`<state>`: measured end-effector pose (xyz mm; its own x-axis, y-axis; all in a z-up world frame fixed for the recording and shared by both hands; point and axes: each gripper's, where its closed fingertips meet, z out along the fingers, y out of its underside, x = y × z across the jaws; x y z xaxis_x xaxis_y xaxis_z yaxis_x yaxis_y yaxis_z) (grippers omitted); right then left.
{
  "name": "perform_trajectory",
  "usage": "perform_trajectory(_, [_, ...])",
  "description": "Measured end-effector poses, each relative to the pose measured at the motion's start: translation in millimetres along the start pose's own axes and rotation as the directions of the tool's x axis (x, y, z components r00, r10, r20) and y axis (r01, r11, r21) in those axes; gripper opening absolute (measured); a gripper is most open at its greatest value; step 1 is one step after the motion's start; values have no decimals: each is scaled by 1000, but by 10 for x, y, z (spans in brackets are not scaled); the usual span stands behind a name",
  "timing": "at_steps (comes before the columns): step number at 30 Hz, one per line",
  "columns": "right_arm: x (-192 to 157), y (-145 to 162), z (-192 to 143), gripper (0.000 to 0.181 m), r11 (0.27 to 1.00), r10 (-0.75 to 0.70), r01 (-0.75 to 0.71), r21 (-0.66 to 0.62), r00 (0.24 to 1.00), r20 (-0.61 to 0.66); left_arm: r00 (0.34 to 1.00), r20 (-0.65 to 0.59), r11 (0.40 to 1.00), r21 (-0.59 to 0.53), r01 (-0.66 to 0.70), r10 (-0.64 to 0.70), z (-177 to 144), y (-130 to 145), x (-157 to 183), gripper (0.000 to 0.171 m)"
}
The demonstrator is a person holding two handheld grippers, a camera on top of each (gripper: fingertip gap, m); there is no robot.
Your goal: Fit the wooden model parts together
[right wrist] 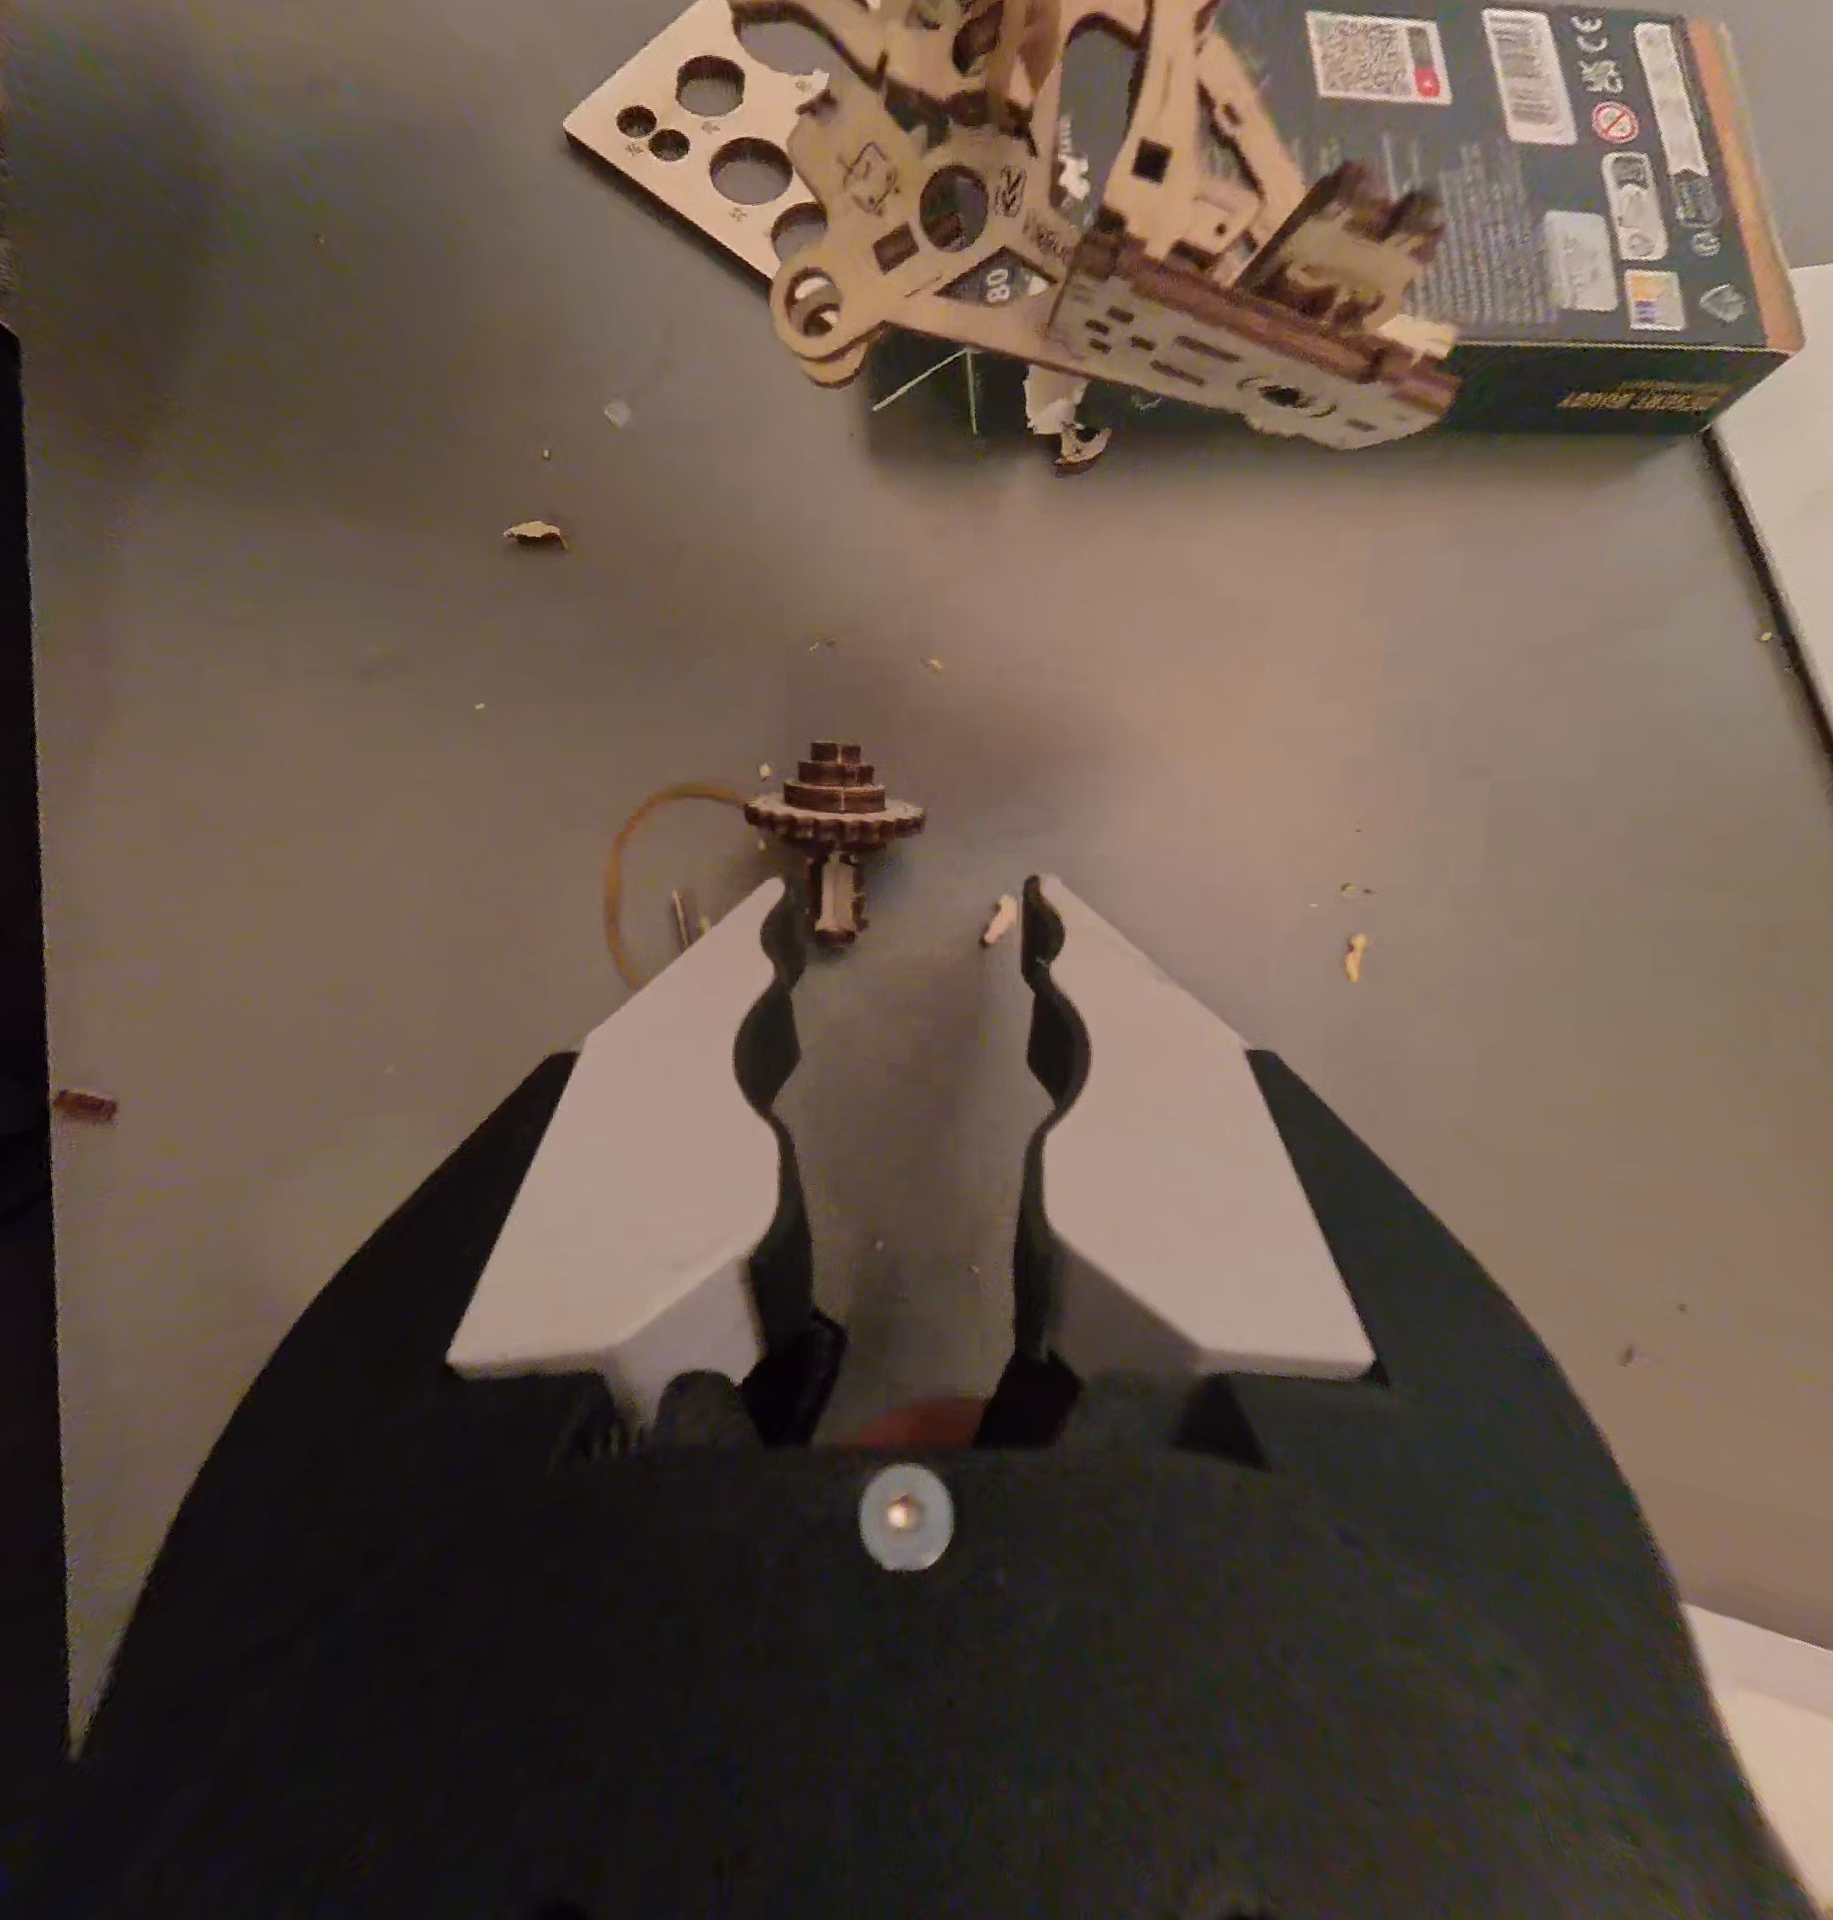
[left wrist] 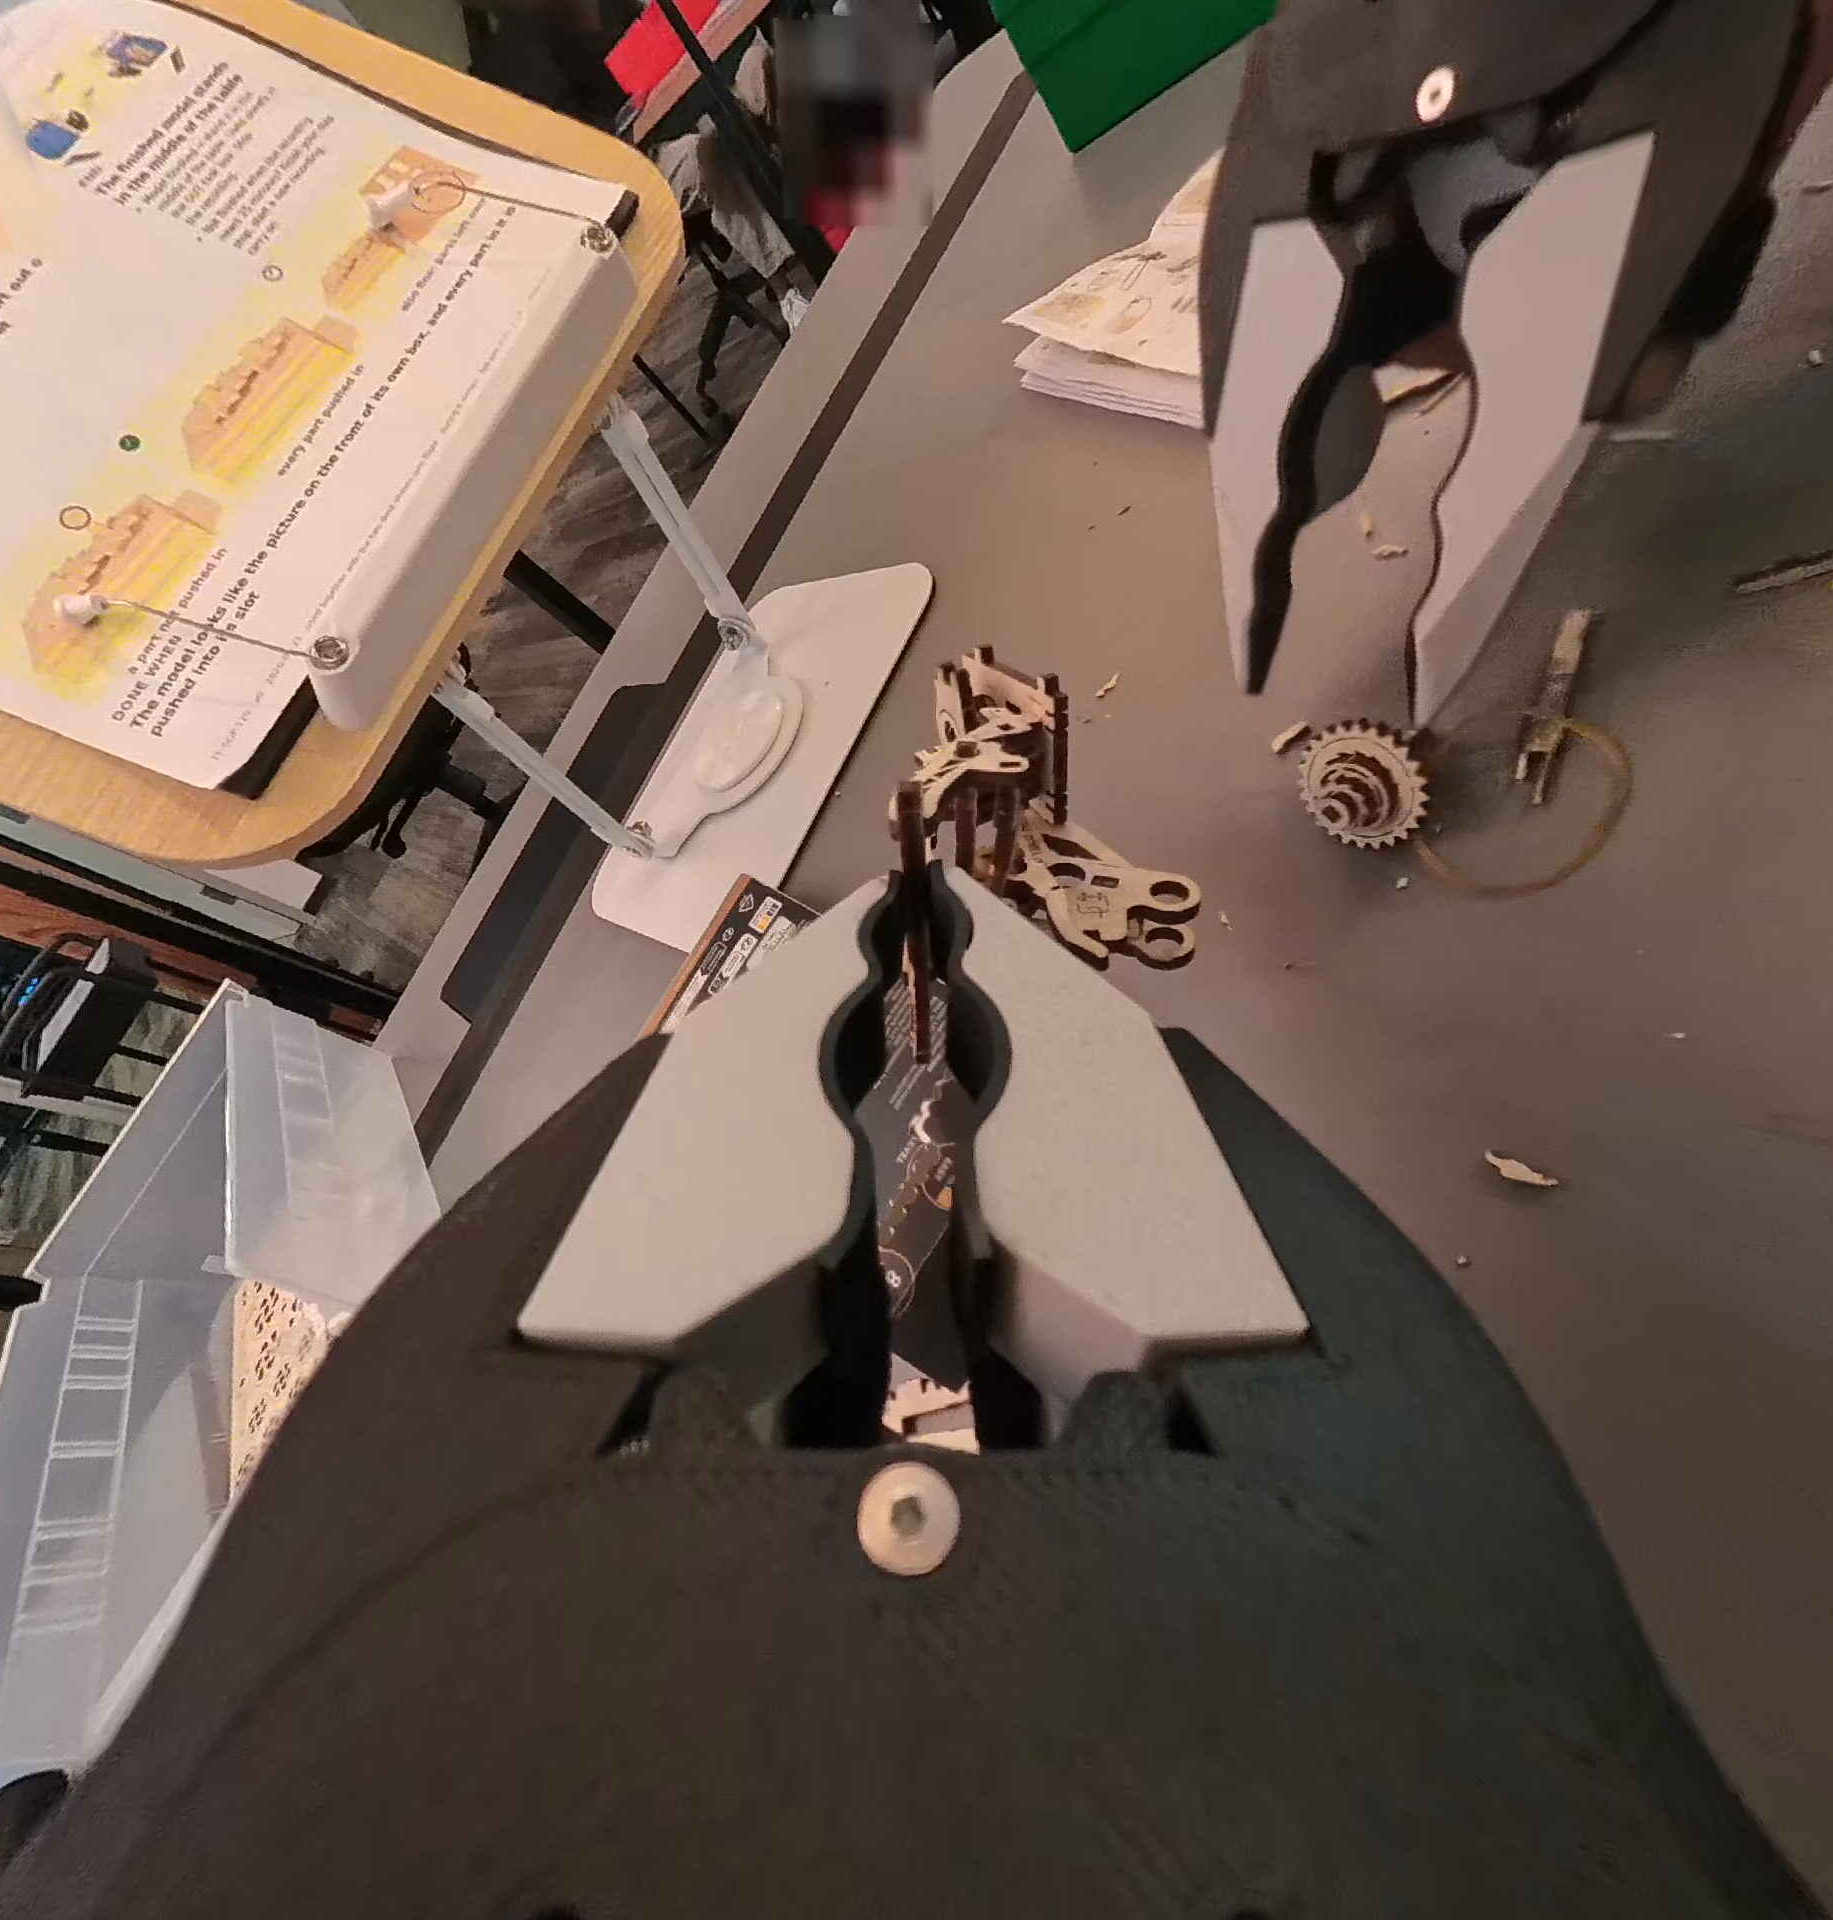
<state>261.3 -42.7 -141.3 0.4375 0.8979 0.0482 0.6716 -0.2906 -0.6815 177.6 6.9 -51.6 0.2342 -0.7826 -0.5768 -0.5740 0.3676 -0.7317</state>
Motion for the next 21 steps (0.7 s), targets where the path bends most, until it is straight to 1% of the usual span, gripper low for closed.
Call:
perform_trajectory(3, [9, -125, -135, 41, 997, -77, 77, 18, 997, 23, 1000, -4, 1000, -1, 4, -4, 2, 20, 6, 1])
perform_trajectory(5, [-40, -220, -163, 45, 990, -142, 142, -1, 988, 54, 1000, -4, 1000, -5, 1, -1, 3, 32, 4, 1])
perform_trajectory(6, [-59, -259, -137, 46, 984, -176, 177, -26, 983, 62, 1000, -5, 1000, -7, 0, 0, 4, 38, 6, 1])
perform_trajectory(8, [-104, -253, -40, 49, 968, -207, 217, -124, 974, 89, 1000, -5, 1000, -10, 1, -1, 1, 47, 3, 1])
perform_trajectory(11, [-179, -187, 122, 55, 948, -167, 203, -247, 973, 156, 1000, -3, 1000, -17, -4, 4, -10, 61, -8, 1])
perform_trajectory(12, [-187, -148, 167, 52, 939, -156, 199, -280, 973, 168, 1000, -2, 1000, -18, -2, 2, -18, 62, -14, 0])
perform_trajectory(14, [-153, -64, 230, 37, 920, -164, 209, -331, 974, 158, 1000, 2, 1000, -16, 10, -10, -31, 65, -28, 0])
perform_trajectory(15, [-135, -58, 248, 26, 922, -165, 205, -329, 976, 145, 1000, 5, 1000, -15, 17, -17, -36, 69, -39, 0])
perform_trajectory(19, [-110, -135, 197, 25, 959, -99, 131, -251, 986, 137, 998, 7, 998, 5, 65, -65, -34, 68, -61, 0])
perform_trajectory(21, [-60, -219, 123, 24, 979, -63, 85, -184, 991, 120, 996, 10, 996, 15, 91, -91, -28, 60, -79, 0])
